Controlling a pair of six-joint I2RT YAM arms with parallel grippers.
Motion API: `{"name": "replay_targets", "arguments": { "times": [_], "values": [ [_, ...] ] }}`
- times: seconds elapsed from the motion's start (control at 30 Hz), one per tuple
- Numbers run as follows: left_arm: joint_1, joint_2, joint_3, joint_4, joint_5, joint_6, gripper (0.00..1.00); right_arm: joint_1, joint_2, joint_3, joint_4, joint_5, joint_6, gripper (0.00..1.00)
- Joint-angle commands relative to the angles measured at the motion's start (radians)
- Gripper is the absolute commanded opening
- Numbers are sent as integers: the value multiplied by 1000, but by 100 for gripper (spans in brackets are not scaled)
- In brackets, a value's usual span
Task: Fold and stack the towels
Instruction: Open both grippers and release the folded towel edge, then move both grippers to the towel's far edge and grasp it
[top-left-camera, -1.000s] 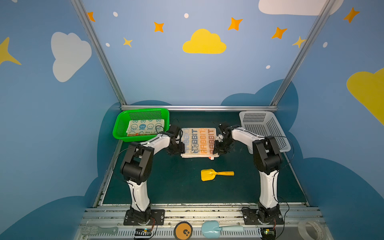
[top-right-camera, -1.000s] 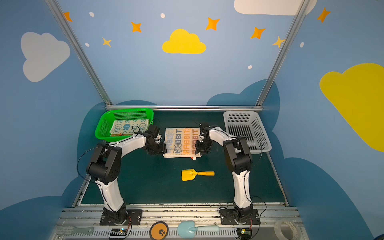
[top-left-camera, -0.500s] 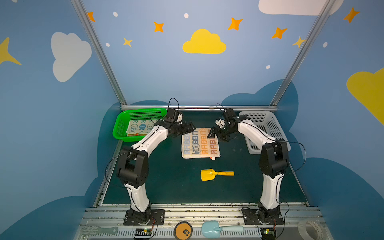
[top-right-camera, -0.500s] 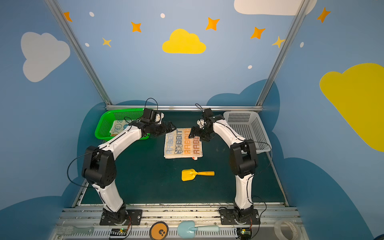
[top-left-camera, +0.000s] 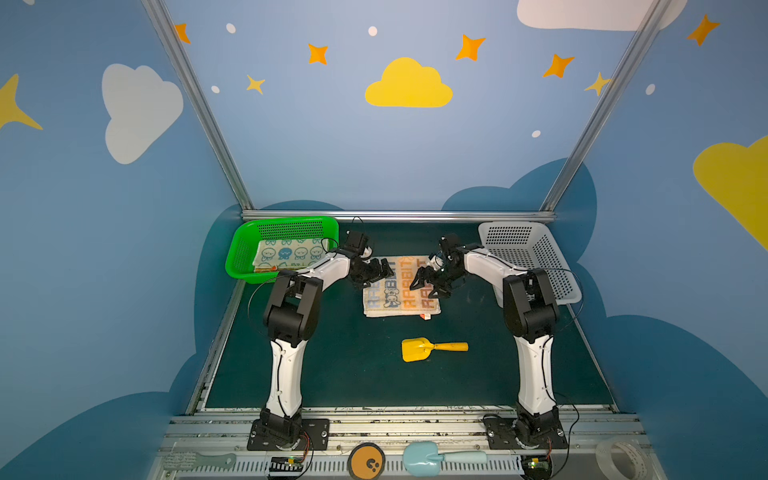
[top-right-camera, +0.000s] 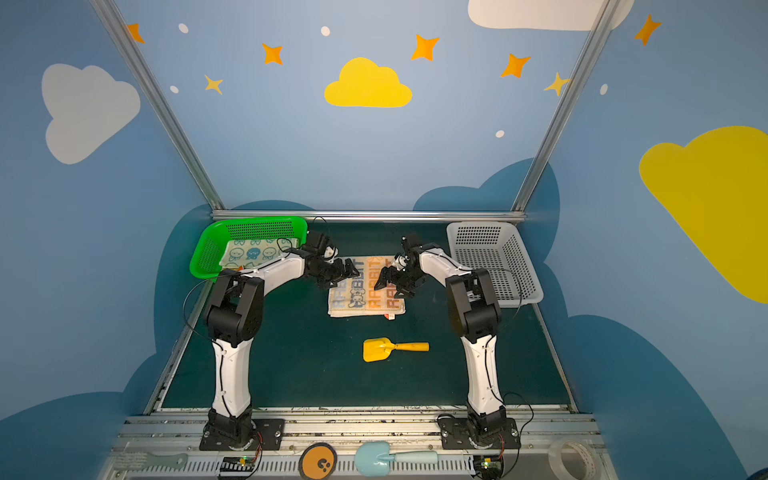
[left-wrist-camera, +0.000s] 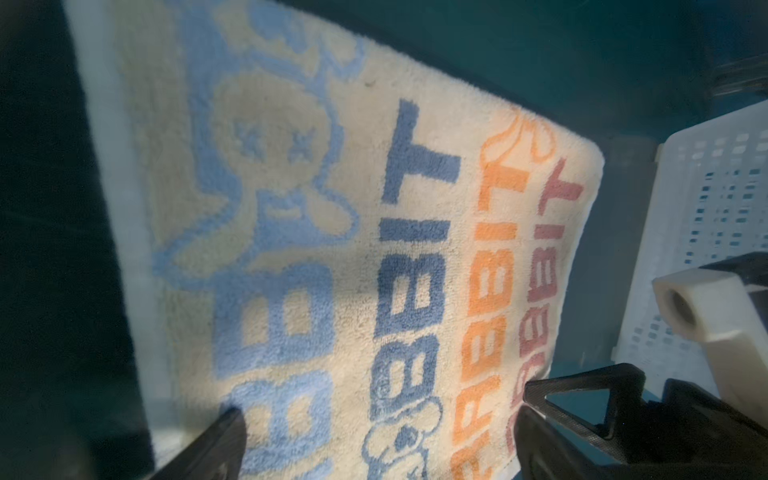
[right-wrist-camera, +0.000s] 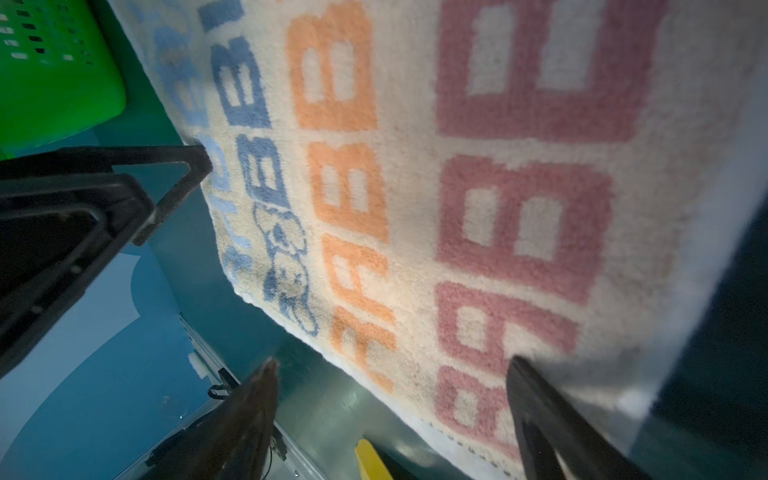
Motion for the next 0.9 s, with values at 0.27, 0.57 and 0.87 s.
{"name": "replay_targets", "arguments": {
  "times": [0.27, 0.57, 0.87],
  "values": [
    [-41, -39, -139, -32, -82, 26, 100, -6, -51, -172, 35, 57, -3, 85],
    [-94, -116, -177, -79, -222, 77, 100, 7, -153, -243, 15, 89, -18, 85],
    [-165, -243, -31, -96, -759, 330, 100, -52, -106, 113, -155, 88, -93, 86]
  ]
}}
